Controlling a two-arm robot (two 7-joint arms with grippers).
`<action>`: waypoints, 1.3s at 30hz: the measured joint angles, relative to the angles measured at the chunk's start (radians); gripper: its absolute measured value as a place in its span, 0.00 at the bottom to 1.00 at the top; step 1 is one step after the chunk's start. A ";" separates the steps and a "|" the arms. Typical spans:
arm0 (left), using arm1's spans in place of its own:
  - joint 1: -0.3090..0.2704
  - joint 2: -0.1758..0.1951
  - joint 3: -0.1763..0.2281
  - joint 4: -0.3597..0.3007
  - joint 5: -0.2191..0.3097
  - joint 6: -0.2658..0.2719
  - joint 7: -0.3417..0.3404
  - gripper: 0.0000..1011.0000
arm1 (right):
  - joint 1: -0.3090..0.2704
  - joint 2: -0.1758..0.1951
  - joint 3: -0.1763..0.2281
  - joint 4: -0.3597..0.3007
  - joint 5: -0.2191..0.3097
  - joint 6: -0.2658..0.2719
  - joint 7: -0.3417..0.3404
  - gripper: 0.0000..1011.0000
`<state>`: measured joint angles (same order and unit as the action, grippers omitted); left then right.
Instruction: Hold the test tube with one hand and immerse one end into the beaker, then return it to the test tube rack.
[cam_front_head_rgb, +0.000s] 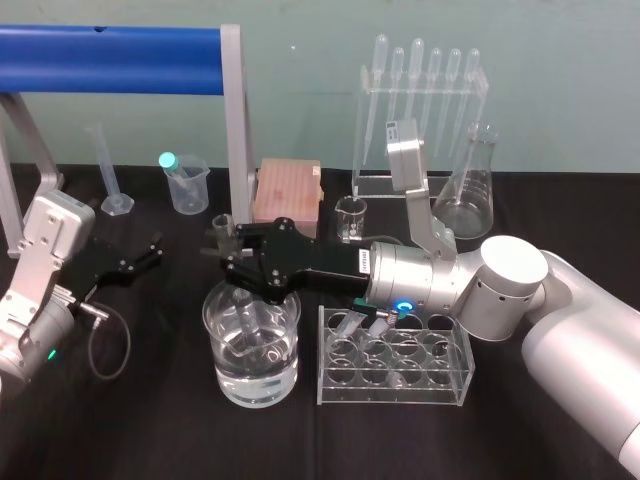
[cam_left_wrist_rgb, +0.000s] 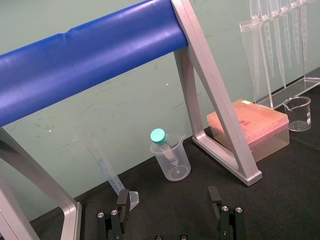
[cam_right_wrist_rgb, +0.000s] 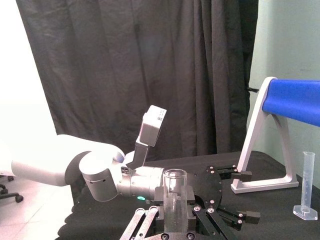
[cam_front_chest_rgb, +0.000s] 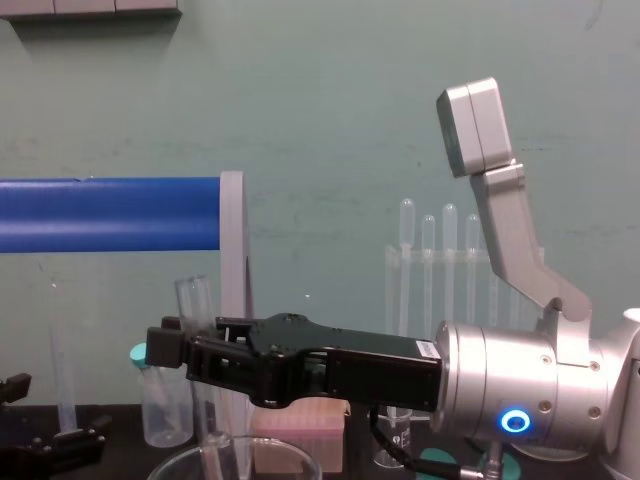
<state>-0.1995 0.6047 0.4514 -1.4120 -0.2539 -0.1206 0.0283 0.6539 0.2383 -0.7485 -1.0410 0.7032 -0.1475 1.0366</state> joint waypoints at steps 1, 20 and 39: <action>0.000 0.000 0.000 0.000 0.000 0.000 0.000 0.99 | 0.000 0.000 0.000 0.000 0.000 0.000 0.000 0.22; 0.000 0.000 0.000 0.000 0.000 0.000 0.000 0.99 | -0.001 0.002 0.000 -0.002 0.000 0.000 -0.001 0.22; 0.000 0.000 0.000 0.000 0.000 0.000 0.000 0.99 | -0.001 0.002 0.000 -0.002 0.000 0.000 -0.001 0.22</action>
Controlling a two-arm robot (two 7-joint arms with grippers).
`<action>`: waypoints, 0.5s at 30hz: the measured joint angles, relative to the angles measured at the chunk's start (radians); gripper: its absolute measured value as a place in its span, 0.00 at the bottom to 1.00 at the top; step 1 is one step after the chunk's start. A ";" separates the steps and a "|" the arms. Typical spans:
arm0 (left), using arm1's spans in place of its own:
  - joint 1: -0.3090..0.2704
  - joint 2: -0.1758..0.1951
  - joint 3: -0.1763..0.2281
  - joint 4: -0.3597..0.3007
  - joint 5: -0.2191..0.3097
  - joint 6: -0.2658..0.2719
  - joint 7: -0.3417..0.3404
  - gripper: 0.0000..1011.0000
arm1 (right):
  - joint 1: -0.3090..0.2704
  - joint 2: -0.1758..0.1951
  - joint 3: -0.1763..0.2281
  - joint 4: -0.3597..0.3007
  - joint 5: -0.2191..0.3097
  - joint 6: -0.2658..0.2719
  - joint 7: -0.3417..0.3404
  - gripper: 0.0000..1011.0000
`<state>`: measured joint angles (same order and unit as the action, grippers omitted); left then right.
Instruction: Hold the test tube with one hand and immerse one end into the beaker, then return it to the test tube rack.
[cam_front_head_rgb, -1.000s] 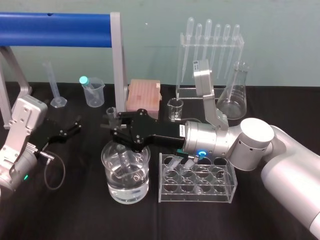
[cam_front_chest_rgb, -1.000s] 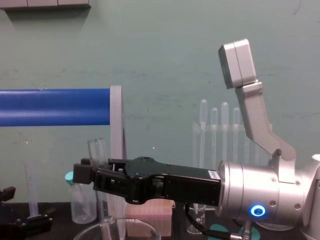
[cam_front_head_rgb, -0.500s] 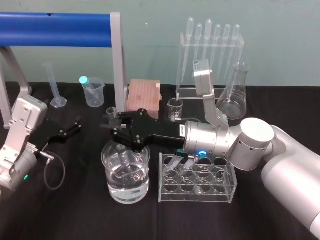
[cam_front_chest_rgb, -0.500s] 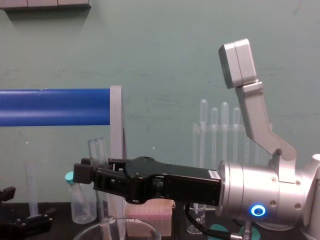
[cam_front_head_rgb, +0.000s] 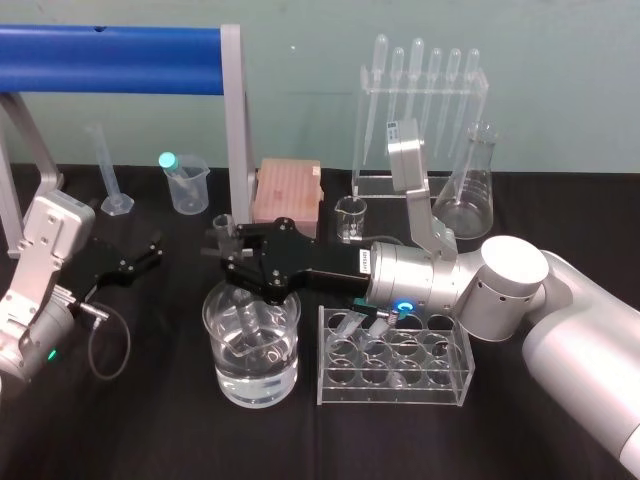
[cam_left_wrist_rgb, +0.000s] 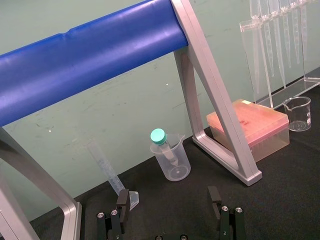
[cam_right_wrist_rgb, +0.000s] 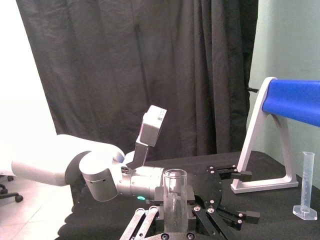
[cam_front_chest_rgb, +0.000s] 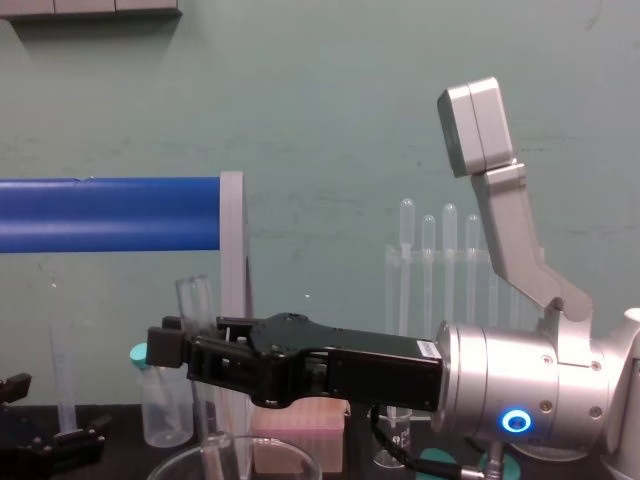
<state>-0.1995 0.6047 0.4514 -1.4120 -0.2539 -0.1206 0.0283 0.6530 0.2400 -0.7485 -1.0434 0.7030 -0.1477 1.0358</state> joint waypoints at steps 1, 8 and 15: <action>0.000 0.000 0.000 0.000 0.000 0.000 0.000 0.99 | 0.000 0.000 0.000 0.000 0.000 0.000 0.000 0.22; 0.000 0.000 0.000 0.000 0.000 0.000 0.000 0.99 | 0.000 0.000 0.000 0.000 0.000 0.000 0.000 0.22; 0.000 0.000 0.000 0.000 0.000 0.000 0.000 0.99 | 0.000 0.000 0.000 0.000 0.000 0.000 0.000 0.22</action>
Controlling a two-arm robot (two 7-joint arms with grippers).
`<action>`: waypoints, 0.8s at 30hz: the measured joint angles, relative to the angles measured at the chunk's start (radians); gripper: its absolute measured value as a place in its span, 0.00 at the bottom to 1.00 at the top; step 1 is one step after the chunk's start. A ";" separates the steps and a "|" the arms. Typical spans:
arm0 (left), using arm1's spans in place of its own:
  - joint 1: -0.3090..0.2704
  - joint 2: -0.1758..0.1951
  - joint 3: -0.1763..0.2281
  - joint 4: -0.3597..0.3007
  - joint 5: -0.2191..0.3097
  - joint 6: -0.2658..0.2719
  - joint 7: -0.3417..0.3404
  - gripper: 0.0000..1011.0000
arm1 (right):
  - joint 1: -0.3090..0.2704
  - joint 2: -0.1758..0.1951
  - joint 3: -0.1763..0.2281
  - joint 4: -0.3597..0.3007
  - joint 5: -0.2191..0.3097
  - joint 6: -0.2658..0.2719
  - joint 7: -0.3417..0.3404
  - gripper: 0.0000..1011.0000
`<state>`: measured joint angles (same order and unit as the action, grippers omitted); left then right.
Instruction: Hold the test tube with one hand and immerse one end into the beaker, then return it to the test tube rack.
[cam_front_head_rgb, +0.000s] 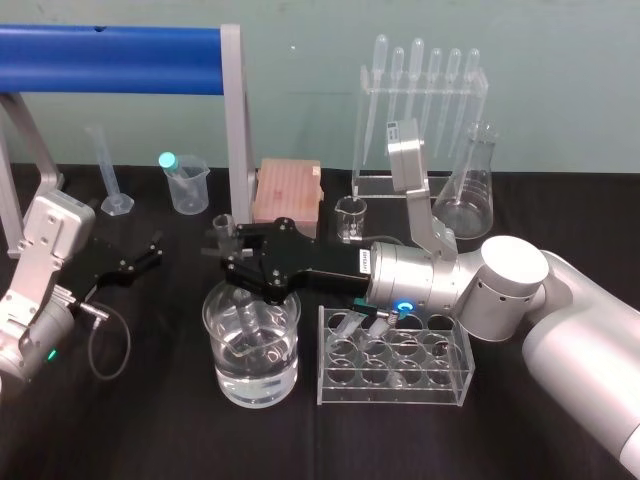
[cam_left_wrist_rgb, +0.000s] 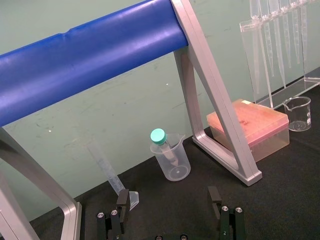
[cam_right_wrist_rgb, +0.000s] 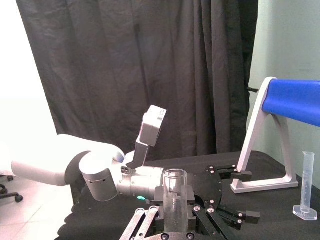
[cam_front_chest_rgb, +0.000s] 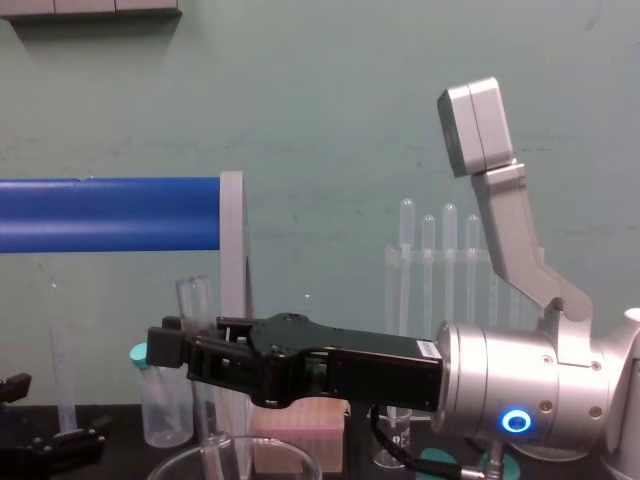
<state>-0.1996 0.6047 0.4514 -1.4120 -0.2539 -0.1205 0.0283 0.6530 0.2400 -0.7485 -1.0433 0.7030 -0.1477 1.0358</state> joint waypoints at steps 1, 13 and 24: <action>0.000 0.000 0.000 0.000 0.000 0.000 0.000 0.99 | 0.000 0.000 0.000 0.000 0.000 0.000 0.000 0.22; 0.000 0.000 0.000 0.000 0.000 0.000 0.000 0.99 | 0.000 0.000 0.000 0.000 0.000 0.000 0.000 0.22; 0.000 0.000 0.000 0.000 0.000 0.000 0.000 0.99 | 0.000 0.000 0.000 0.000 0.000 0.000 0.000 0.22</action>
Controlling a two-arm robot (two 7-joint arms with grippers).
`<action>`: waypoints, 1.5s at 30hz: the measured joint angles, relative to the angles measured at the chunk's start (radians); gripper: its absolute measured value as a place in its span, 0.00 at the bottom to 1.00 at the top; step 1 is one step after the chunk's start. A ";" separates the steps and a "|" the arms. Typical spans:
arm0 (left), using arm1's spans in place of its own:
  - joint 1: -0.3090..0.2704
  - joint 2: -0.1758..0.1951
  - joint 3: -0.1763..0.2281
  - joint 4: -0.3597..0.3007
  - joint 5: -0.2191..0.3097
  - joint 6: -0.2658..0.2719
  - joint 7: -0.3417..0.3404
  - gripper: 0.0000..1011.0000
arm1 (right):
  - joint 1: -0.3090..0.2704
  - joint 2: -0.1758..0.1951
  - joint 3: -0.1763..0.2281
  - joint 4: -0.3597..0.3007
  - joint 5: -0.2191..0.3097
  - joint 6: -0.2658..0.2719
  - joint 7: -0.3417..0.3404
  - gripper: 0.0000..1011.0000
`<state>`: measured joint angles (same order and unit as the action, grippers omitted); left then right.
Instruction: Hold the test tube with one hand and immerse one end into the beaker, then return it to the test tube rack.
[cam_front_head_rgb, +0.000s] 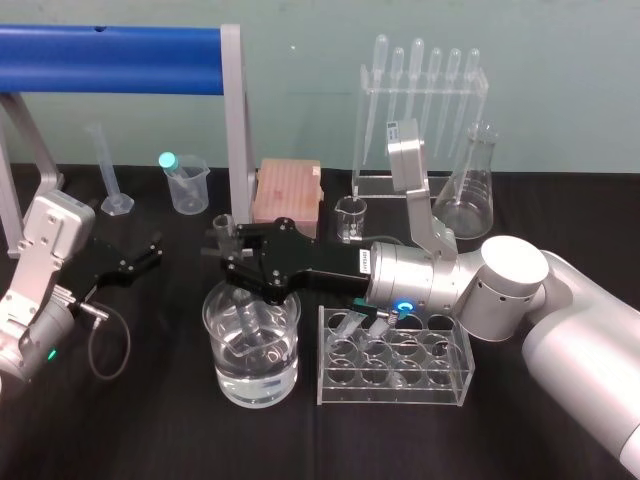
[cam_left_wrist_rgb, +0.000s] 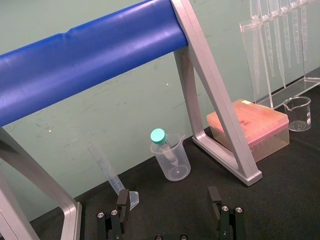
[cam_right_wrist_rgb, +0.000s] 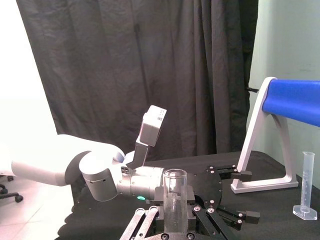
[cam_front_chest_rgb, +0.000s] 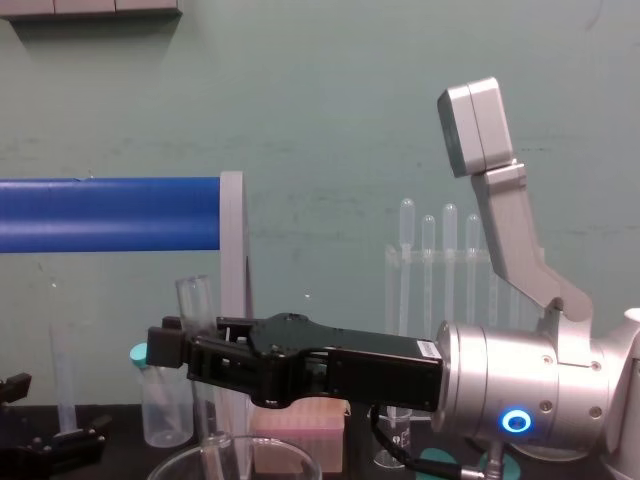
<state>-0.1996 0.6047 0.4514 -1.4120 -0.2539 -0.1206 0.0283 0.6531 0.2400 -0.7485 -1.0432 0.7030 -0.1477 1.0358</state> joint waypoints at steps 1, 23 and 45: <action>0.000 0.000 0.000 0.000 0.000 0.000 0.000 0.99 | 0.000 0.000 0.000 0.000 0.000 0.000 0.000 0.22; 0.000 0.000 0.000 0.000 0.000 0.000 0.000 0.99 | 0.000 0.000 0.000 0.000 0.000 0.000 0.000 0.22; 0.000 0.000 0.000 0.000 0.000 0.000 0.000 0.99 | 0.000 0.000 0.000 0.000 0.000 0.000 0.000 0.22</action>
<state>-0.1996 0.6047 0.4514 -1.4120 -0.2539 -0.1206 0.0283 0.6531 0.2400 -0.7485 -1.0432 0.7030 -0.1477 1.0359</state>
